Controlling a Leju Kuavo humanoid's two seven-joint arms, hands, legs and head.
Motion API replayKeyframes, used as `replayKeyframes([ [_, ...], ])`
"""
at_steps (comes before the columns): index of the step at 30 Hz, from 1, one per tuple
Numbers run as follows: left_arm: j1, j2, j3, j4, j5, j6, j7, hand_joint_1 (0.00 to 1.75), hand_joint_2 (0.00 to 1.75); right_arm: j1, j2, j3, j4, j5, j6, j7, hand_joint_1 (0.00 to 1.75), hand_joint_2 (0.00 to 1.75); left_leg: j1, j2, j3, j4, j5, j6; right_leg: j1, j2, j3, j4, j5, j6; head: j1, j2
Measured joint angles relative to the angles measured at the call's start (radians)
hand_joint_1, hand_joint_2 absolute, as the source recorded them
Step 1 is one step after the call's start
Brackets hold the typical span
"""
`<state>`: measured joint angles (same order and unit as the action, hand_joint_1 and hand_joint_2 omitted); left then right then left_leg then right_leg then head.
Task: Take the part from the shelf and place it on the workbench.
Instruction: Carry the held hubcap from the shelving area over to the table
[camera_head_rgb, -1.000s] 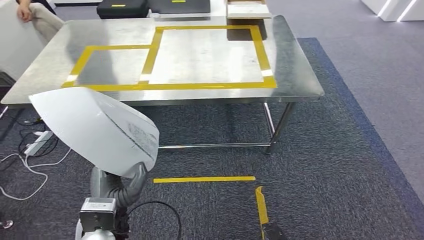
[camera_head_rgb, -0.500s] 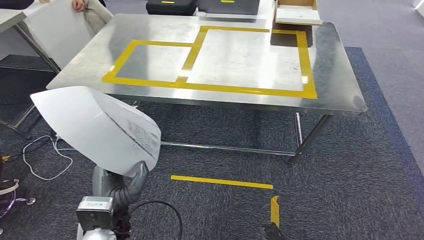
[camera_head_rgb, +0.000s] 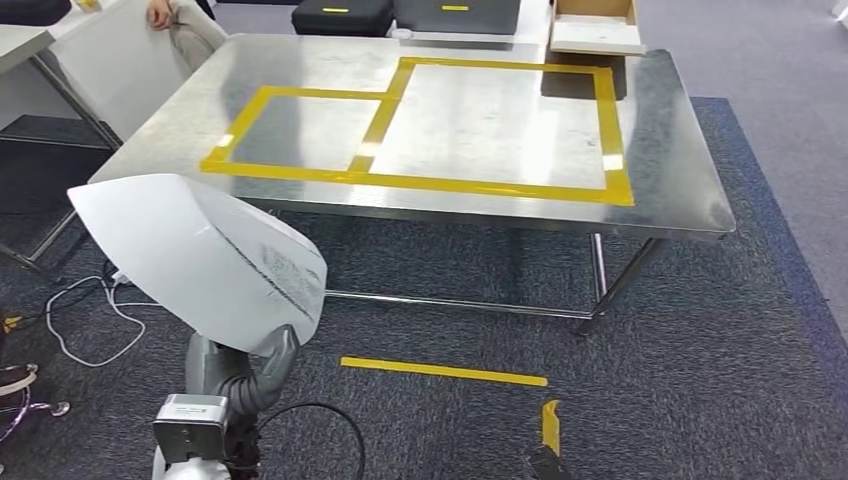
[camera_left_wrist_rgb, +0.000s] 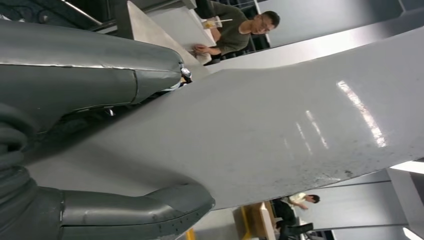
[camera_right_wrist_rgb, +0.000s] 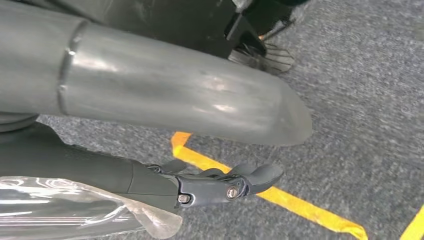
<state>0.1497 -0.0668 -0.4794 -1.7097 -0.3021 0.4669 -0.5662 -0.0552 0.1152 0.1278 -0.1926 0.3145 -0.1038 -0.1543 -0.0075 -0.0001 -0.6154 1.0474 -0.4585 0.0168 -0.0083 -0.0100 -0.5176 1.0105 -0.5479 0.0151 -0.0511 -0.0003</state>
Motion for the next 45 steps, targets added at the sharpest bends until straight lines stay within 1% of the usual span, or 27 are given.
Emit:
replayKeyframes([
  [3, 0.002, -0.001, 0.001, -0.001, 0.000, 0.000, -0.002, 1.75, 1.75, 0.001, 0.000, 0.000, 0.000, 0.000, 0.001, 0.000, 0.00, 0.00, 0.000, -0.006, 0.017, -0.024, -0.012, 0.014, -0.002, -0.004, 0.010, 0.005, 0.002, 0.021, 0.001, 0.000],
  [5, 0.001, -0.002, 0.001, -0.001, 0.000, 0.000, -0.003, 1.75, 1.75, -0.001, 0.000, 0.000, 0.000, 0.001, 0.003, 0.000, 0.00, 0.00, 0.003, -0.008, 0.038, -0.034, -0.017, 0.025, -0.002, 0.000, -0.010, 0.053, -0.020, 0.028, 0.004, 0.000],
  [8, 0.002, -0.002, 0.002, -0.001, 0.000, 0.000, -0.005, 1.75, 1.75, -0.002, 0.000, 0.000, 0.000, 0.001, 0.004, 0.000, 0.00, 0.00, 0.001, -0.010, 0.051, -0.037, -0.028, 0.036, -0.002, 0.007, -0.124, 0.227, -0.089, 0.035, 0.008, 0.000],
  [9, 0.004, -0.002, 0.002, -0.001, 0.000, 0.001, -0.005, 1.75, 1.75, 0.001, 0.000, 0.000, 0.000, 0.001, 0.004, 0.001, 0.00, 0.00, 0.000, -0.012, 0.055, -0.037, -0.033, 0.037, -0.002, 0.007, -0.159, 0.264, -0.094, 0.036, 0.009, 0.000],
  [10, 0.005, -0.002, 0.002, -0.001, 0.000, 0.001, -0.005, 1.75, 1.75, 0.004, 0.000, 0.000, 0.000, 0.000, 0.005, 0.001, 0.00, 0.00, -0.001, -0.014, 0.062, -0.036, -0.039, 0.036, -0.002, 0.007, -0.177, 0.267, -0.079, 0.037, 0.009, 0.000],
  [11, 0.007, -0.002, 0.003, -0.001, 0.000, 0.002, -0.005, 1.75, 1.75, 0.006, -0.001, 0.000, 0.000, -0.001, 0.006, 0.002, 0.00, 0.00, -0.001, -0.017, 0.071, -0.036, -0.047, 0.035, -0.002, 0.007, -0.176, 0.232, -0.041, 0.036, 0.009, 0.000],
  [13, 0.008, -0.001, 0.003, -0.001, 0.000, 0.006, -0.005, 1.75, 1.75, 0.008, -0.001, -0.001, 0.000, -0.005, 0.009, 0.003, 0.00, 0.00, -0.001, -0.018, 0.095, -0.036, -0.064, 0.030, -0.002, 0.008, -0.140, 0.110, 0.048, 0.031, 0.009, 0.000],
  [15, 0.008, -0.001, 0.003, 0.000, -0.001, 0.011, -0.005, 1.75, 1.75, 0.008, -0.001, -0.002, 0.001, -0.007, 0.012, 0.004, 0.00, 0.00, -0.002, -0.019, 0.107, -0.035, -0.078, 0.020, 0.002, 0.009, -0.111, 0.030, 0.078, 0.020, 0.009, 0.000],
  [18, 0.010, 0.000, 0.004, 0.000, -0.001, 0.013, -0.005, 1.75, 1.75, 0.013, -0.001, -0.005, 0.003, -0.008, 0.014, 0.006, 0.00, 0.00, -0.002, -0.019, 0.113, -0.026, -0.089, 0.006, 0.004, 0.007, -0.092, 0.013, 0.073, 0.000, 0.008, 0.000],
  [20, 0.010, 0.001, 0.004, 0.000, -0.001, 0.013, -0.005, 1.75, 1.75, 0.014, -0.002, -0.007, 0.003, -0.008, 0.015, 0.006, 0.00, 0.00, 0.000, -0.016, 0.094, 0.025, -0.096, -0.003, 0.001, 0.006, -0.074, 0.008, 0.066, -0.012, 0.006, 0.000],
  [23, 0.012, 0.003, 0.006, 0.000, -0.001, 0.016, -0.005, 1.75, 1.75, 0.012, -0.002, -0.010, 0.003, -0.008, 0.021, 0.006, 0.00, 0.00, 0.009, -0.012, -0.008, 0.195, -0.155, -0.021, -0.001, 0.006, -0.051, 0.006, 0.047, -0.021, 0.005, 0.000],
  [24, 0.014, 0.004, 0.006, 0.000, -0.001, 0.016, -0.005, 1.75, 1.75, 0.013, -0.002, -0.010, 0.003, -0.008, 0.024, 0.006, 0.00, 0.00, 0.012, -0.012, -0.041, 0.234, -0.173, -0.025, -0.001, 0.006, -0.042, 0.006, 0.039, -0.020, 0.005, 0.000],
  [25, 0.015, 0.005, 0.006, 0.001, -0.001, 0.017, -0.005, 1.75, 1.75, 0.015, -0.002, -0.010, 0.003, -0.008, 0.027, 0.006, 0.00, 0.00, 0.015, -0.012, -0.059, 0.244, -0.173, -0.027, -0.002, 0.006, -0.031, 0.006, 0.031, -0.019, 0.005, 0.000],
  [26, 0.016, 0.005, 0.006, 0.001, -0.001, 0.018, -0.005, 1.75, 1.75, 0.016, -0.002, -0.010, 0.003, -0.008, 0.030, 0.006, 0.00, 0.00, 0.017, -0.011, -0.063, 0.221, -0.150, -0.029, -0.002, 0.007, -0.019, 0.006, 0.022, -0.017, 0.005, 0.000],
  [28, 0.016, 0.007, 0.006, 0.001, -0.001, 0.018, -0.005, 1.75, 1.75, 0.017, -0.002, -0.010, 0.004, -0.008, 0.035, 0.006, 0.00, 0.00, 0.019, -0.007, -0.037, 0.108, -0.059, -0.028, -0.004, 0.007, 0.007, 0.006, 0.003, -0.009, 0.005, 0.000],
  [29, 0.016, 0.007, 0.006, 0.001, -0.001, 0.018, -0.005, 1.75, 1.75, 0.017, -0.002, -0.010, 0.004, -0.009, 0.037, 0.005, 0.00, 0.00, 0.016, -0.004, -0.026, 0.058, -0.033, -0.026, -0.005, 0.007, 0.018, 0.006, -0.005, -0.003, 0.005, 0.000],
  [30, 0.017, 0.007, 0.007, 0.001, -0.001, 0.019, -0.005, 1.75, 1.75, 0.016, -0.002, -0.011, 0.004, -0.010, 0.039, 0.005, 0.00, 0.00, 0.013, -0.001, -0.018, 0.025, -0.016, -0.022, -0.005, 0.006, 0.023, 0.005, -0.012, 0.004, 0.004, 0.000],
  [32, 0.018, 0.008, 0.007, 0.002, -0.001, 0.020, -0.005, 1.75, 1.75, 0.015, -0.002, -0.011, 0.004, -0.012, 0.043, 0.005, 0.00, 0.00, 0.007, 0.000, -0.017, 0.009, -0.020, -0.008, -0.004, 0.004, 0.032, 0.004, -0.017, 0.019, 0.004, 0.000],
  [34, 0.020, 0.007, 0.009, 0.001, -0.001, 0.021, -0.005, 1.75, 1.75, 0.015, -0.002, -0.011, 0.004, -0.013, 0.045, 0.006, 0.00, 0.00, 0.009, -0.002, -0.004, 0.000, -0.011, 0.007, -0.004, 0.003, 0.030, 0.019, -0.013, 0.031, 0.005, 0.000],
  [36, 0.019, 0.006, 0.010, 0.001, -0.002, 0.022, -0.005, 1.75, 1.75, 0.012, -0.002, -0.011, 0.004, -0.013, 0.046, 0.005, 0.00, 0.00, 0.011, -0.003, 0.013, -0.009, -0.012, 0.018, -0.005, 0.006, -0.015, 0.091, -0.018, 0.037, 0.009, 0.000],
  [37, 0.019, 0.006, 0.011, 0.001, -0.002, 0.022, -0.005, 1.75, 1.75, 0.011, -0.002, -0.011, 0.004, -0.013, 0.046, 0.005, 0.00, 0.00, 0.010, -0.003, 0.018, -0.011, -0.015, 0.023, -0.004, 0.007, -0.056, 0.152, -0.033, 0.038, 0.012, 0.000],
  [39, 0.019, 0.006, 0.012, 0.001, -0.002, 0.022, -0.005, 1.75, 1.75, 0.011, -0.002, -0.011, 0.004, -0.013, 0.046, 0.006, 0.00, 0.00, 0.006, -0.004, 0.026, -0.012, -0.024, 0.031, -0.004, 0.008, -0.141, 0.261, -0.084, 0.040, 0.015, 0.000],
  [40, 0.019, 0.006, 0.012, 0.001, -0.002, 0.022, -0.005, 1.75, 1.75, 0.013, -0.002, -0.011, 0.004, -0.014, 0.046, 0.006, 0.00, 0.00, 0.003, -0.006, 0.032, -0.012, -0.030, 0.034, -0.003, 0.008, -0.170, 0.282, -0.103, 0.039, 0.015, 0.000],
  [41, 0.020, 0.006, 0.012, 0.001, -0.002, 0.022, -0.005, 1.75, 1.75, 0.015, -0.003, -0.012, 0.004, -0.015, 0.046, 0.006, 0.00, 0.00, 0.001, -0.008, 0.039, -0.012, -0.037, 0.034, -0.003, 0.008, -0.183, 0.273, -0.104, 0.036, 0.015, 0.000],
  [42, 0.020, 0.006, 0.013, 0.001, -0.002, 0.022, -0.005, 1.75, 1.75, 0.016, -0.003, -0.012, 0.005, -0.015, 0.047, 0.007, 0.00, 0.00, -0.002, -0.010, 0.049, -0.012, -0.044, 0.035, -0.001, 0.008, -0.181, 0.234, -0.078, 0.032, 0.016, 0.000],
  [44, 0.019, 0.006, 0.013, 0.001, -0.002, 0.022, -0.005, 1.75, 1.75, 0.016, -0.003, -0.012, 0.005, -0.017, 0.048, 0.009, 0.00, 0.00, -0.006, -0.011, 0.068, -0.012, -0.059, 0.032, 0.005, 0.009, -0.150, 0.114, 0.017, 0.015, 0.015, 0.000],
  [45, 0.019, 0.006, 0.013, 0.001, -0.002, 0.022, -0.005, 1.75, 1.75, 0.016, -0.004, -0.012, 0.005, -0.018, 0.049, 0.010, 0.00, 0.00, -0.007, -0.011, 0.073, -0.012, -0.066, 0.029, 0.010, 0.009, -0.137, 0.066, 0.044, 0.008, 0.015, 0.000],
])
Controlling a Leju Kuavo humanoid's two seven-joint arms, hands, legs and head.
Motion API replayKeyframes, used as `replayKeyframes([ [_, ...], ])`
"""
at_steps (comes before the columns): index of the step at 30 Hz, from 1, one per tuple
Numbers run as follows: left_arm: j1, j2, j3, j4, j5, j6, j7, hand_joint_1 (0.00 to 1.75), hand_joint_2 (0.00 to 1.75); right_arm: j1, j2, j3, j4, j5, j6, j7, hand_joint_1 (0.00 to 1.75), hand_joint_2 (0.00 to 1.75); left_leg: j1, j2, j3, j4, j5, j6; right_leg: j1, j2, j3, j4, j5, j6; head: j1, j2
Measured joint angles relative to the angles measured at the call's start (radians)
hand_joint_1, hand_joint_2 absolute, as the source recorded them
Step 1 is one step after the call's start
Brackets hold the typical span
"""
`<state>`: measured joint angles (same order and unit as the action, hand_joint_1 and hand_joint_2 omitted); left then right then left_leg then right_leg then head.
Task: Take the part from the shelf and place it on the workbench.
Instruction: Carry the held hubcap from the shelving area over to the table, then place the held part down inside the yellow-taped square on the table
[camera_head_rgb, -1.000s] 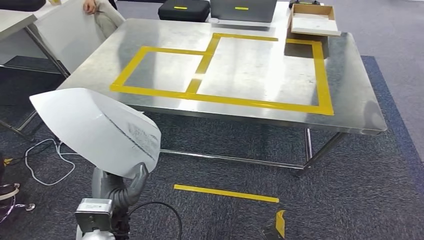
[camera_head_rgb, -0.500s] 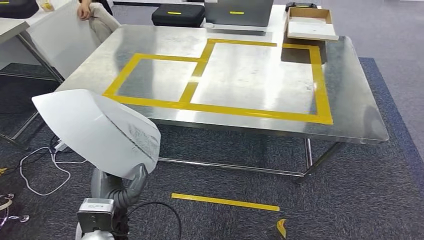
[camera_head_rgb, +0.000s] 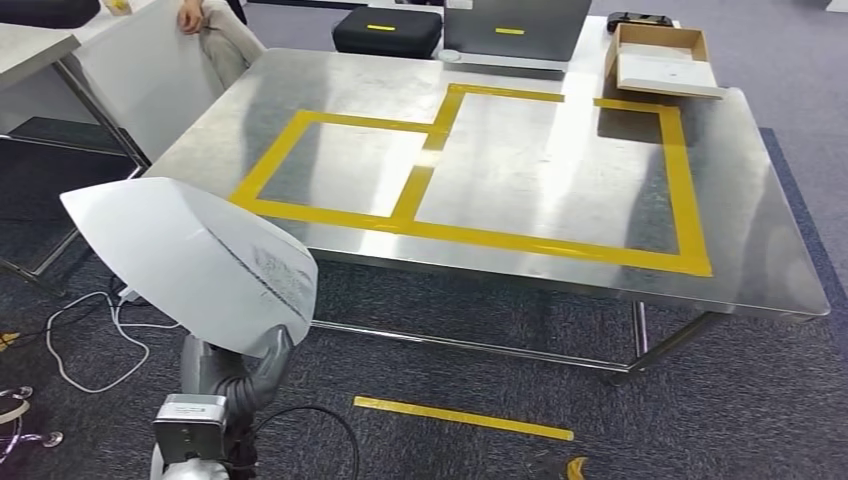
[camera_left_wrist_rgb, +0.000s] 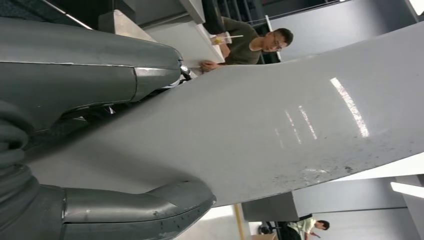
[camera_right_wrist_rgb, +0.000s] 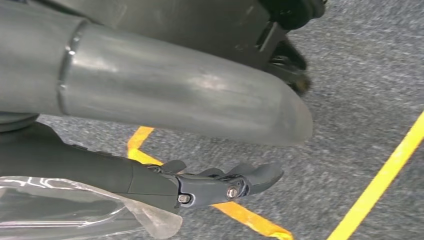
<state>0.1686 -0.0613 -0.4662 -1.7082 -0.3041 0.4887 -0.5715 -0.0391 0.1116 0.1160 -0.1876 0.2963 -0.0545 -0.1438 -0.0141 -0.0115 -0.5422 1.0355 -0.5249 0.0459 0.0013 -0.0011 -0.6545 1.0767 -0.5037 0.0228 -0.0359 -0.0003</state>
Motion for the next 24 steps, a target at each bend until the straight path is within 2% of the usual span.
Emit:
replayKeyframes([
  [1, 0.000, 0.000, 0.000, 0.000, 0.000, 0.000, 0.000, 1.75, 1.75, 0.000, 0.000, 0.000, 0.000, -0.001, 0.001, 0.001, 0.00, 0.00, 0.000, -0.001, 0.002, -0.001, -0.006, -0.005, 0.004, 0.000, 0.011, -0.030, 0.015, -0.007, 0.000, 0.000],
  [3, 0.000, 0.000, 0.000, 0.000, -0.001, 0.000, 0.000, 1.75, 1.75, 0.002, -0.001, 0.000, 0.001, -0.001, 0.002, 0.003, 0.00, 0.00, 0.002, -0.002, 0.008, 0.004, -0.006, -0.017, 0.008, 0.001, 0.026, -0.049, 0.015, -0.017, 0.000, 0.000],
  [5, 0.000, 0.000, 0.001, 0.000, -0.002, 0.000, -0.001, 1.75, 1.75, 0.004, -0.002, -0.001, 0.001, -0.002, 0.003, 0.003, 0.00, 0.00, 0.002, -0.001, 0.013, 0.028, -0.010, -0.028, 0.003, 0.001, 0.052, -0.062, 0.028, -0.027, -0.003, 0.000],
  [6, -0.002, 0.000, 0.001, 0.000, -0.002, 0.000, -0.001, 1.75, 1.75, 0.004, -0.002, -0.002, 0.001, -0.003, 0.003, 0.003, 0.00, 0.00, 0.004, 0.000, 0.003, 0.057, -0.022, -0.034, 0.000, 0.001, 0.066, -0.065, 0.029, -0.030, -0.005, 0.000],
  [7, -0.003, 0.000, 0.001, 0.000, -0.002, 0.000, -0.001, 1.75, 1.75, 0.003, -0.002, -0.003, 0.001, -0.003, 0.003, 0.003, 0.00, 0.00, 0.007, 0.001, -0.019, 0.102, -0.043, -0.040, -0.002, 0.000, 0.073, -0.067, 0.025, -0.032, -0.008, 0.000],
  [9, -0.004, 0.002, 0.000, 0.000, -0.002, 0.000, -0.001, 1.75, 1.75, 0.002, -0.002, -0.003, 0.001, -0.004, 0.006, 0.003, 0.00, 0.00, 0.014, 0.002, -0.087, 0.210, -0.096, -0.052, -0.004, 0.000, 0.082, -0.067, 0.015, -0.033, -0.010, 0.000],
  [10, -0.003, 0.002, 0.000, 0.000, -0.002, 0.000, -0.001, 1.75, 1.75, 0.003, -0.002, -0.004, 0.001, -0.004, 0.008, 0.003, 0.00, 0.00, 0.018, 0.002, -0.114, 0.243, -0.112, -0.056, -0.005, 0.000, 0.088, -0.067, 0.009, -0.031, -0.010, 0.000],
  [11, -0.003, 0.002, 0.000, 0.000, -0.002, 0.000, -0.001, 1.75, 1.75, 0.004, -0.002, -0.004, 0.001, -0.004, 0.011, 0.004, 0.00, 0.00, 0.021, 0.002, -0.128, 0.248, -0.110, -0.060, -0.006, 0.001, 0.096, -0.067, 0.002, -0.029, -0.010, 0.000],
  [12, -0.003, 0.002, 0.000, 0.000, -0.002, 0.001, -0.001, 1.75, 1.75, 0.005, -0.002, -0.005, 0.001, -0.004, 0.014, 0.004, 0.00, 0.00, 0.024, 0.003, -0.126, 0.220, -0.085, -0.063, -0.008, 0.001, 0.105, -0.067, -0.005, -0.025, -0.010, 0.000],
  [14, -0.003, 0.002, 0.000, 0.000, -0.004, 0.001, -0.002, 1.75, 1.75, 0.005, -0.002, -0.007, 0.001, -0.005, 0.019, 0.004, 0.00, 0.00, 0.028, 0.005, -0.093, 0.104, 0.003, -0.068, -0.012, 0.002, 0.122, -0.067, -0.020, -0.015, -0.010, 0.000],
  [16, -0.004, 0.002, 0.000, 0.000, -0.006, 0.001, -0.002, 1.75, 1.75, 0.003, -0.002, -0.008, 0.001, -0.006, 0.021, 0.004, 0.00, 0.00, 0.025, 0.008, -0.072, 0.024, 0.033, -0.060, -0.013, 0.002, 0.131, -0.068, -0.033, -0.002, -0.012, 0.000],
  [18, -0.003, 0.002, 0.001, 0.000, -0.007, 0.002, -0.002, 1.75, 1.75, 0.002, -0.002, -0.009, 0.001, -0.006, 0.021, 0.003, 0.00, 0.00, 0.021, 0.008, -0.071, 0.008, 0.026, -0.039, -0.012, 0.002, 0.140, -0.067, -0.036, 0.016, -0.012, 0.000],
  [20, -0.003, 0.001, 0.001, 0.000, -0.008, 0.003, -0.003, 1.75, 1.75, 0.002, -0.002, -0.009, 0.001, -0.006, 0.022, 0.002, 0.00, 0.00, 0.023, 0.007, -0.054, 0.001, 0.040, -0.021, -0.013, 0.000, 0.141, -0.055, -0.041, 0.029, -0.010, 0.000],
  [21, -0.004, 0.001, 0.001, 0.000, -0.008, 0.004, -0.003, 1.75, 1.75, 0.000, -0.002, -0.009, 0.001, -0.006, 0.022, 0.002, 0.00, 0.00, 0.023, 0.008, -0.045, -0.001, 0.039, -0.014, -0.014, 0.000, 0.128, -0.031, -0.050, 0.032, -0.008, 0.000],
  [22, -0.005, 0.000, 0.002, 0.000, -0.008, 0.004, -0.003, 1.75, 1.75, -0.002, -0.002, -0.009, 0.001, -0.006, 0.022, 0.002, 0.00, 0.00, 0.023, 0.008, -0.037, -0.002, 0.036, -0.009, -0.014, 0.000, 0.101, 0.015, -0.065, 0.032, -0.005, 0.000],
  [24, -0.007, 0.000, 0.002, 0.000, -0.008, 0.004, -0.003, 1.75, 1.75, -0.005, -0.002, -0.009, 0.001, -0.006, 0.022, 0.001, 0.00, 0.00, 0.019, 0.008, -0.030, -0.002, 0.026, -0.002, -0.014, 0.000, 0.019, 0.143, -0.109, 0.031, -0.001, 0.000],
])
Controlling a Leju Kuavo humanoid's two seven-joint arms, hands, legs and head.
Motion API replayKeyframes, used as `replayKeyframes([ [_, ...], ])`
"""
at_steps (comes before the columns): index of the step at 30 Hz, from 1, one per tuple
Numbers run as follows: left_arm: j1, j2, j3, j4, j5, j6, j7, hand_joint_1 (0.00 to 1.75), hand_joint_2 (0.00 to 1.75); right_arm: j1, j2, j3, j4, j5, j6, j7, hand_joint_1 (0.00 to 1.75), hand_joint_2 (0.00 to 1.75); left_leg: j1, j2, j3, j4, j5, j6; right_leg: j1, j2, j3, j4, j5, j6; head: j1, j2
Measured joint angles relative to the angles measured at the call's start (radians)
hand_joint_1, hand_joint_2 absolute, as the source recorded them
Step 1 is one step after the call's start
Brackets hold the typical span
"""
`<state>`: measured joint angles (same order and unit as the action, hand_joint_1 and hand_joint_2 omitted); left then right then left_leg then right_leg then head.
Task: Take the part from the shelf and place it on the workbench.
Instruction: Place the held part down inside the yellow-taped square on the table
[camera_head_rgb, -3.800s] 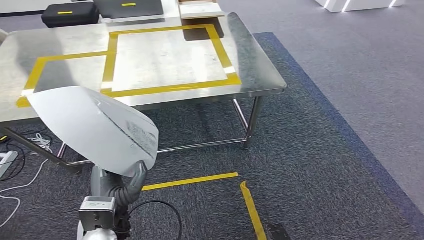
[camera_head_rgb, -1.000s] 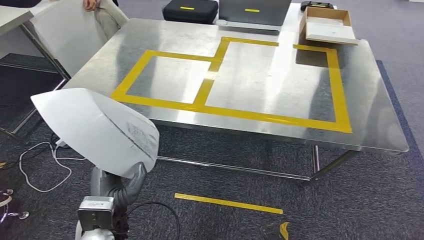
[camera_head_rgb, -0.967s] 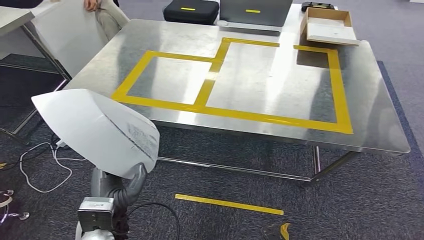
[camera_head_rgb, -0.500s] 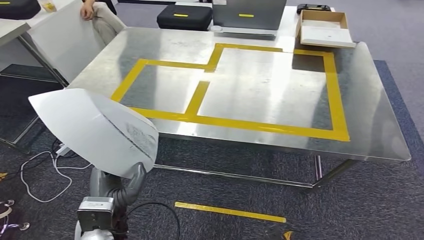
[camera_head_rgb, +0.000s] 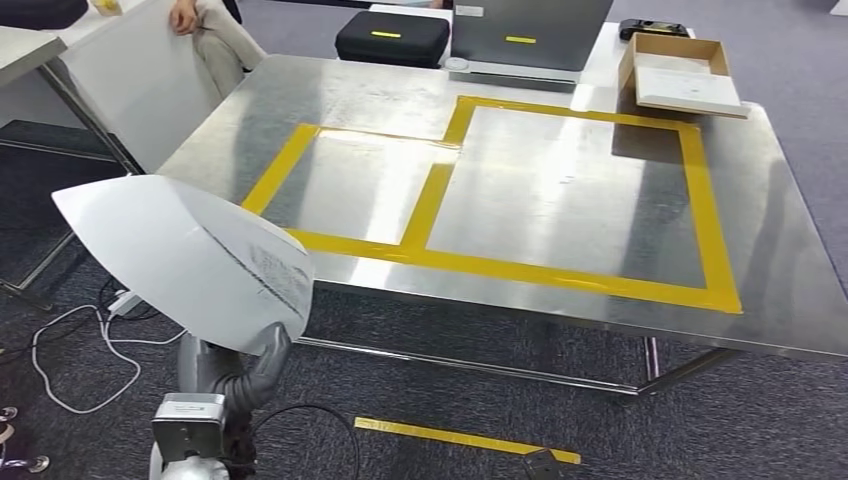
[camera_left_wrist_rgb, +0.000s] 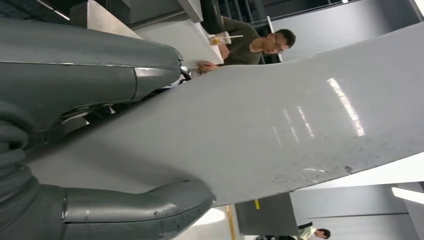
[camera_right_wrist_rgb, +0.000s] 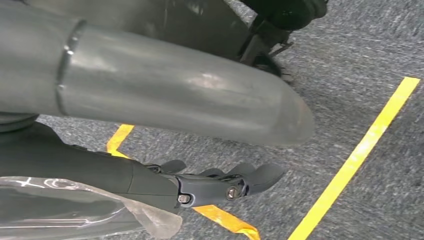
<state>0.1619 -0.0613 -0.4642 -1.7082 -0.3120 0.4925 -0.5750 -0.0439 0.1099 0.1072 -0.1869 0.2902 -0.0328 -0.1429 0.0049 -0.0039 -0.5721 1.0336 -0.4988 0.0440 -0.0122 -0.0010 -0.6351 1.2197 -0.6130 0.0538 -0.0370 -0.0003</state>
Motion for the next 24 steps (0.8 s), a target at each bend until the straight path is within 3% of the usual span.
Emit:
replayKeyframes([
  [1, 0.000, 0.000, 0.000, 0.000, 0.000, 0.000, 0.000, 1.75, 1.75, 0.001, 0.000, 0.000, 0.000, 0.000, -0.002, -0.001, 0.00, 0.00, -0.003, -0.001, 0.004, 0.000, -0.006, 0.002, 0.000, 0.000, -0.039, 0.048, -0.015, -0.001, 0.001, 0.000],
  [2, 0.001, 0.000, 0.000, 0.000, 0.000, 0.000, 0.000, 1.75, 1.75, 0.003, 0.000, 0.000, 0.000, 0.001, -0.005, -0.002, 0.00, 0.00, -0.007, -0.003, 0.011, 0.000, -0.012, 0.004, 0.001, 0.000, -0.064, 0.066, -0.013, -0.003, 0.001, 0.000],
  [3, 0.001, 0.000, 0.000, 0.000, 0.000, 0.000, -0.001, 1.75, 1.75, 0.004, 0.000, 0.000, 0.000, 0.002, -0.010, -0.003, 0.00, 0.00, -0.011, -0.004, 0.020, 0.000, -0.020, 0.005, 0.003, 0.000, -0.070, 0.046, 0.012, -0.006, 0.002, 0.000],
  [5, 0.001, 0.000, 0.000, 0.000, 0.000, -0.001, -0.002, 1.75, 1.75, 0.004, 0.000, -0.002, 0.000, 0.005, -0.020, -0.003, 0.00, 0.00, -0.016, -0.006, 0.044, -0.001, -0.037, 0.005, 0.010, 0.000, -0.038, -0.068, 0.100, -0.022, 0.002, 0.000],
  [6, 0.000, 0.000, 0.000, 0.000, -0.001, -0.001, -0.002, 1.75, 1.75, 0.003, 0.000, -0.002, 0.000, 0.007, -0.023, -0.001, 0.00, 0.00, -0.017, -0.005, 0.054, -0.002, -0.045, 0.003, 0.015, 0.000, -0.021, -0.119, 0.125, -0.031, 0.000, 0.000],
  [7, -0.001, 0.000, 0.001, 0.000, -0.002, -0.001, -0.002, 1.75, 1.75, 0.002, 0.000, -0.003, 0.001, 0.008, -0.025, 0.000, 0.00, 0.00, -0.015, -0.005, 0.059, -0.004, -0.051, 0.000, 0.020, 0.000, -0.006, -0.156, 0.129, -0.038, -0.001, 0.000],
  [9, -0.003, -0.001, 0.002, 0.000, -0.002, 0.000, -0.003, 1.75, 1.75, 0.004, 0.000, -0.004, 0.001, 0.012, -0.026, 0.003, 0.00, 0.00, -0.013, -0.004, 0.068, -0.002, -0.056, -0.012, 0.027, -0.002, 0.007, -0.181, 0.117, -0.048, -0.002, 0.000],
  [11, -0.004, -0.001, 0.002, 0.000, -0.003, 0.002, -0.003, 1.75, 1.75, 0.010, 0.000, -0.004, 0.001, 0.016, -0.027, 0.004, 0.00, 0.00, -0.012, -0.003, 0.076, 0.016, -0.061, -0.024, 0.024, -0.002, 0.034, -0.196, 0.124, -0.058, -0.001, 0.000],
  [13, -0.008, 0.000, 0.002, 0.000, -0.003, 0.003, -0.004, 1.75, 1.75, 0.008, 0.000, -0.005, 0.001, 0.018, -0.026, 0.001, 0.00, 0.00, -0.010, -0.003, 0.052, 0.077, -0.083, -0.035, 0.017, -0.002, 0.063, -0.204, 0.119, -0.065, -0.005, 0.000],
  [16, -0.010, 0.001, 0.003, 0.000, -0.003, 0.003, -0.008, 1.75, 1.75, 0.004, 0.001, -0.005, 0.001, 0.018, -0.026, -0.004, 0.00, 0.00, -0.002, -0.002, -0.045, 0.222, -0.145, -0.050, 0.013, 0.000, 0.083, -0.205, 0.104, -0.069, -0.007, 0.000],
  [17, -0.009, 0.001, 0.003, 0.000, -0.003, 0.004, -0.009, 1.75, 1.75, 0.005, 0.001, -0.006, 0.001, 0.017, -0.026, -0.005, 0.00, 0.00, 0.001, -0.002, -0.069, 0.242, -0.154, -0.054, 0.012, 0.001, 0.090, -0.205, 0.098, -0.068, -0.008, 0.000],
  [18, -0.008, 0.001, 0.003, 0.000, -0.003, 0.005, -0.011, 1.75, 1.75, 0.007, 0.002, -0.006, 0.001, 0.017, -0.026, -0.006, 0.00, 0.00, 0.003, -0.002, -0.084, 0.239, -0.146, -0.057, 0.010, 0.001, 0.099, -0.205, 0.090, -0.065, -0.007, 0.000],
  [19, -0.008, 0.001, 0.004, 0.000, -0.003, 0.006, -0.012, 1.75, 1.75, 0.008, 0.002, -0.007, 0.001, 0.017, -0.026, -0.006, 0.00, 0.00, 0.006, -0.002, -0.084, 0.205, -0.115, -0.059, 0.008, 0.001, 0.110, -0.205, 0.082, -0.062, -0.007, 0.000],
  [21, -0.008, 0.001, 0.007, 0.000, -0.003, 0.009, -0.015, 1.75, 1.75, 0.007, 0.002, -0.008, 0.001, 0.017, -0.027, -0.006, 0.00, 0.00, 0.008, -0.001, -0.063, 0.098, -0.024, -0.063, 0.005, 0.002, 0.132, -0.204, 0.065, -0.051, -0.007, 0.000],
  [23, -0.007, 0.001, 0.010, 0.001, -0.012, 0.012, -0.018, 1.75, 1.75, 0.005, 0.003, -0.009, 0.001, 0.017, -0.028, -0.005, 0.00, 0.00, 0.006, 0.001, -0.050, 0.035, 0.018, -0.055, 0.005, 0.002, 0.138, -0.201, 0.052, -0.037, -0.008, 0.000],
  [24, -0.006, 0.001, 0.011, 0.001, -0.023, 0.015, -0.020, 1.75, 1.75, 0.004, 0.003, -0.011, 0.002, 0.016, -0.028, -0.005, 0.00, 0.00, 0.005, 0.002, -0.050, 0.031, 0.018, -0.050, 0.007, 0.001, 0.137, -0.201, 0.046, -0.034, -0.008, 0.000],
])
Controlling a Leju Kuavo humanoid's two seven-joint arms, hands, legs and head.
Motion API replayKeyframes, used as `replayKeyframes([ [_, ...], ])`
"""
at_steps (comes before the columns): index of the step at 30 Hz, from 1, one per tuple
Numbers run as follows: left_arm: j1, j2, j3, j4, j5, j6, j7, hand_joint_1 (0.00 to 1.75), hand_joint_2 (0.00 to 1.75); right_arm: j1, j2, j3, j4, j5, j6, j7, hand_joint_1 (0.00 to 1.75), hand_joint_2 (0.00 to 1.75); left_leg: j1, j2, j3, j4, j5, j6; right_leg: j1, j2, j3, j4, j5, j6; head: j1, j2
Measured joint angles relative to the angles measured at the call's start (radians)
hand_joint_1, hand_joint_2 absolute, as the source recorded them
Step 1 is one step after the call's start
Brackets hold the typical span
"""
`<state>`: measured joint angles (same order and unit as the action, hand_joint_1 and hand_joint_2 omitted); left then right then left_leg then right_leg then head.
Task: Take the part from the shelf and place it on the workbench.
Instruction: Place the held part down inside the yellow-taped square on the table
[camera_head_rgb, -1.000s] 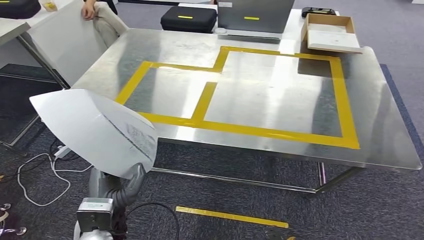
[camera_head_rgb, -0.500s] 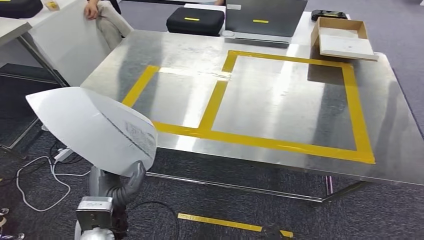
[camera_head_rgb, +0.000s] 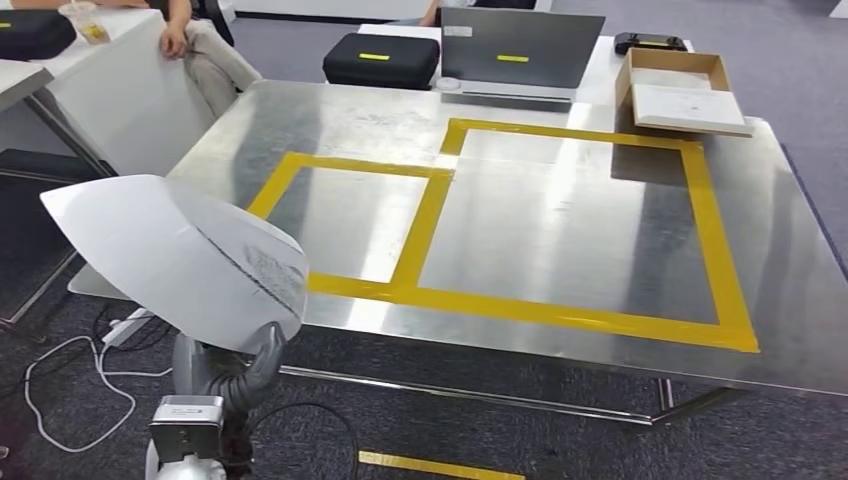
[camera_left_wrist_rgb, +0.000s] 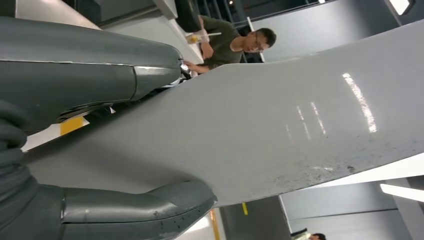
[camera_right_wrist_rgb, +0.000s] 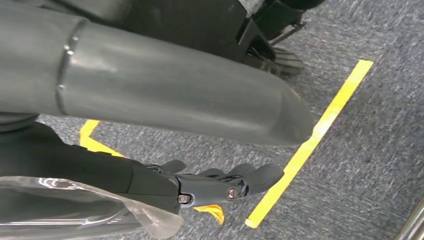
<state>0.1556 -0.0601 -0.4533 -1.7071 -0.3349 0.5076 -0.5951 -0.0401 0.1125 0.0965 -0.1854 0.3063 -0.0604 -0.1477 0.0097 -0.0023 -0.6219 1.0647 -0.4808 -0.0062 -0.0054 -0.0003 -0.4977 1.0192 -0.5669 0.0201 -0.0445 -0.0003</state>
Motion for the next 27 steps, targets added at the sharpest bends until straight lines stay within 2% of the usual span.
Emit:
replayKeyframes([
  [2, -0.002, 0.000, 0.001, 0.000, -0.034, 0.011, -0.004, 1.75, 1.75, -0.001, 0.000, -0.003, 0.000, -0.001, 0.002, 0.001, 0.00, 0.00, 0.001, 0.000, 0.002, -0.005, 0.016, 0.006, 0.002, -0.002, -0.004, -0.003, -0.005, -0.013, 0.002, 0.000],
  [4, -0.008, 0.001, 0.003, 0.001, -0.114, 0.036, 0.004, 1.75, 1.75, -0.004, 0.000, -0.005, 0.000, 0.001, 0.006, 0.002, 0.00, 0.00, 0.001, -0.001, 0.003, -0.006, 0.014, 0.007, 0.003, -0.002, 0.000, -0.008, -0.005, -0.028, 0.001, 0.000],
  [5, -0.014, 0.004, 0.004, 0.003, -0.180, 0.054, 0.017, 1.75, 1.75, -0.006, 0.000, -0.005, 0.000, 0.004, 0.010, 0.003, 0.00, 0.00, 0.000, -0.001, 0.003, -0.006, 0.012, 0.009, 0.003, -0.002, 0.001, -0.012, -0.005, -0.029, 0.001, 0.000],
  [7, -0.032, 0.012, 0.005, 0.010, -0.321, 0.087, 0.050, 1.75, 1.75, -0.010, 0.000, -0.005, 0.000, 0.009, 0.017, 0.006, 0.00, 0.00, 0.000, -0.001, 0.003, -0.006, 0.009, 0.013, 0.003, -0.003, 0.004, -0.018, -0.005, -0.028, 0.002, 0.000],
  [10, -0.072, 0.034, 0.012, 0.029, -0.487, 0.118, 0.104, 1.75, 1.75, -0.017, 0.000, -0.005, 0.000, 0.017, 0.024, 0.013, 0.00, 0.00, -0.001, -0.001, 0.003, -0.006, 0.007, 0.016, 0.003, -0.003, 0.007, -0.025, -0.004, -0.012, 0.002, 0.000],
  [13, -0.130, 0.069, 0.025, 0.064, -0.703, 0.135, 0.223, 1.75, 1.75, -0.021, 0.000, -0.005, 0.000, 0.024, 0.029, 0.019, 0.00, 0.00, -0.001, -0.001, 0.003, -0.006, 0.007, 0.017, 0.002, -0.003, 0.008, -0.028, -0.002, 0.002, 0.001, 0.000],
  [16, -0.216, 0.121, 0.037, 0.124, -0.883, 0.107, 0.345, 1.75, 1.75, -0.027, 0.000, -0.005, 0.000, 0.032, 0.037, 0.026, 0.00, 0.00, -0.001, -0.001, 0.003, -0.007, 0.008, 0.017, 0.002, -0.004, 0.008, -0.029, -0.001, 0.009, 0.001, 0.000],
  [18, -0.271, 0.153, 0.045, 0.164, -0.931, 0.088, 0.379, 1.75, 1.75, -0.029, 0.000, -0.005, 0.000, 0.036, 0.041, 0.030, 0.00, 0.00, 0.000, -0.001, 0.005, -0.008, 0.009, 0.017, 0.003, -0.003, 0.008, -0.029, 0.000, 0.010, 0.001, 0.000],
  [21, -0.319, 0.181, 0.052, 0.203, -0.946, 0.082, 0.386, 1.75, 1.75, -0.030, 0.000, -0.005, 0.000, 0.039, 0.042, 0.032, 0.00, 0.00, 0.000, -0.001, 0.007, -0.012, 0.010, 0.017, 0.003, -0.003, 0.009, -0.028, 0.000, 0.010, 0.001, 0.000],
  [27, -0.341, 0.204, 0.053, 0.235, -0.951, 0.082, 0.396, 1.75, 1.75, -0.030, 0.000, -0.005, 0.000, 0.040, 0.044, 0.034, 0.00, 0.00, 0.000, -0.001, 0.008, -0.015, 0.012, 0.015, 0.003, -0.002, 0.018, -0.028, 0.000, 0.009, 0.000, 0.000],
])
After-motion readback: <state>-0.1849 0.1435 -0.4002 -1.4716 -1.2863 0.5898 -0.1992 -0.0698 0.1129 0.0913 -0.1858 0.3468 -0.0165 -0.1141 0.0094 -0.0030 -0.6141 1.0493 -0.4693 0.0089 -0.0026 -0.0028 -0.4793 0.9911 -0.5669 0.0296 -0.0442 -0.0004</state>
